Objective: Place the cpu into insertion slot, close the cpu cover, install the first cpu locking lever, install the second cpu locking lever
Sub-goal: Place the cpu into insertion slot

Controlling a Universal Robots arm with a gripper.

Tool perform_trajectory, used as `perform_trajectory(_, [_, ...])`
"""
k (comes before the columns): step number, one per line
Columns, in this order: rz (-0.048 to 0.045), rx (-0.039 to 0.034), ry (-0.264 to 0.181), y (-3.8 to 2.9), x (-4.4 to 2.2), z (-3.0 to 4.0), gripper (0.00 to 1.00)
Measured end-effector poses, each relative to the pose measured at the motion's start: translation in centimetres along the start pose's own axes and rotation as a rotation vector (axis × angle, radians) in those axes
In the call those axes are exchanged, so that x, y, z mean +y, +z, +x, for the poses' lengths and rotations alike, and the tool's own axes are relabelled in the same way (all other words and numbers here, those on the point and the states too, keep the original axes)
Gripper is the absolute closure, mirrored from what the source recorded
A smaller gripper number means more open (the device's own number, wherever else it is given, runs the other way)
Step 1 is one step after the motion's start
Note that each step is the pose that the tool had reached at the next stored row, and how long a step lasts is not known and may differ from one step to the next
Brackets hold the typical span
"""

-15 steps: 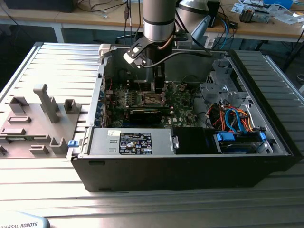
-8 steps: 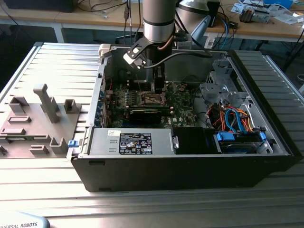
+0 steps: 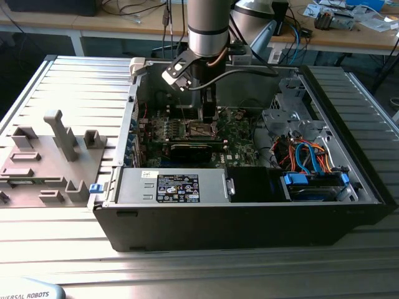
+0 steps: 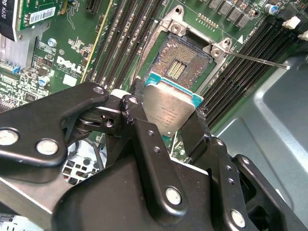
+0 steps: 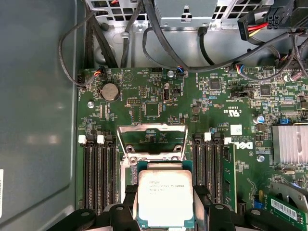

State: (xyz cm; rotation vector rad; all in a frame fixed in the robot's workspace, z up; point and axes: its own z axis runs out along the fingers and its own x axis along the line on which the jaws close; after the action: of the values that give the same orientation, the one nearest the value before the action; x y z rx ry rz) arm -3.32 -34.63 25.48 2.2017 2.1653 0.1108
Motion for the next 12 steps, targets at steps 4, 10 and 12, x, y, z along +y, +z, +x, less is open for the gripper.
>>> perform_trajectory(4, [-0.0001, 0.0001, 0.0, 0.07, -0.01, 0.0, 0.46])
perform_trajectory(10, [-0.0001, 0.0001, 0.0, 0.59, -0.05, -0.01, 0.46])
perform_trajectory(12, [0.0, 0.0, 0.0, 0.65, -0.06, -0.01, 0.46])
